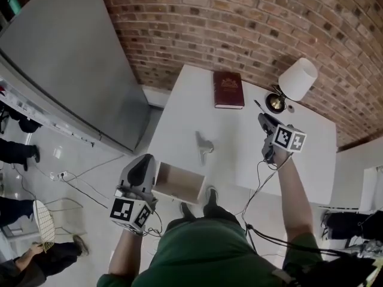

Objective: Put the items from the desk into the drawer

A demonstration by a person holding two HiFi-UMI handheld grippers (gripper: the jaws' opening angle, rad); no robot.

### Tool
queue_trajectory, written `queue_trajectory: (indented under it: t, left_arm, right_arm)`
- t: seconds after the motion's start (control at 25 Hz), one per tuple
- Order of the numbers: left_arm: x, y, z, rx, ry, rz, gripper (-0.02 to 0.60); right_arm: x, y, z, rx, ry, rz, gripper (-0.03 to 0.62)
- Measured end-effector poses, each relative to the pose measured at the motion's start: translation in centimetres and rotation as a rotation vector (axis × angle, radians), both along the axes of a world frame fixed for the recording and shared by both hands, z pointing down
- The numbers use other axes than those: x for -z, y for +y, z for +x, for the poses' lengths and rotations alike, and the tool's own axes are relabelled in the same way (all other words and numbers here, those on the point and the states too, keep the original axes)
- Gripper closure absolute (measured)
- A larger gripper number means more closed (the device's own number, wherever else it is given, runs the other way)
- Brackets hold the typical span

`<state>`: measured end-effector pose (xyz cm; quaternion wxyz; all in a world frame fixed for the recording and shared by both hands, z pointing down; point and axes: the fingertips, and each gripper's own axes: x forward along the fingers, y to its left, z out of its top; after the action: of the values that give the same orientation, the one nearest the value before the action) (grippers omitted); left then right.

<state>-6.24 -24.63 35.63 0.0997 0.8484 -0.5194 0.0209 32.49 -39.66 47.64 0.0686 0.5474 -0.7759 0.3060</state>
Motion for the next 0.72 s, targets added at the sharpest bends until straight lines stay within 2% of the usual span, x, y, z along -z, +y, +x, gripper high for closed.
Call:
queue_trajectory:
  t: [0.2,0.44,0.72]
  left_arm:
    - [-1.4,-1.7,0.3,0.081,-0.039,-0.048,0.565]
    - [-3.6,-1.9,1.2,0.140,-0.019,-0.107,0.566]
    - [-3.5,-1.3,1.9,0.249,-0.062,-0.164,0.565]
  right_arm:
    - [-6.0,-5.3,0.4,0.046,-0.045,-0.117,0.487]
    - [-12.6,-11.3,2.3,0.060,-0.085,-0.241,0.487]
    - [-18.8,-18.0,3.3,0.063,-0.163,-0.345,0.468]
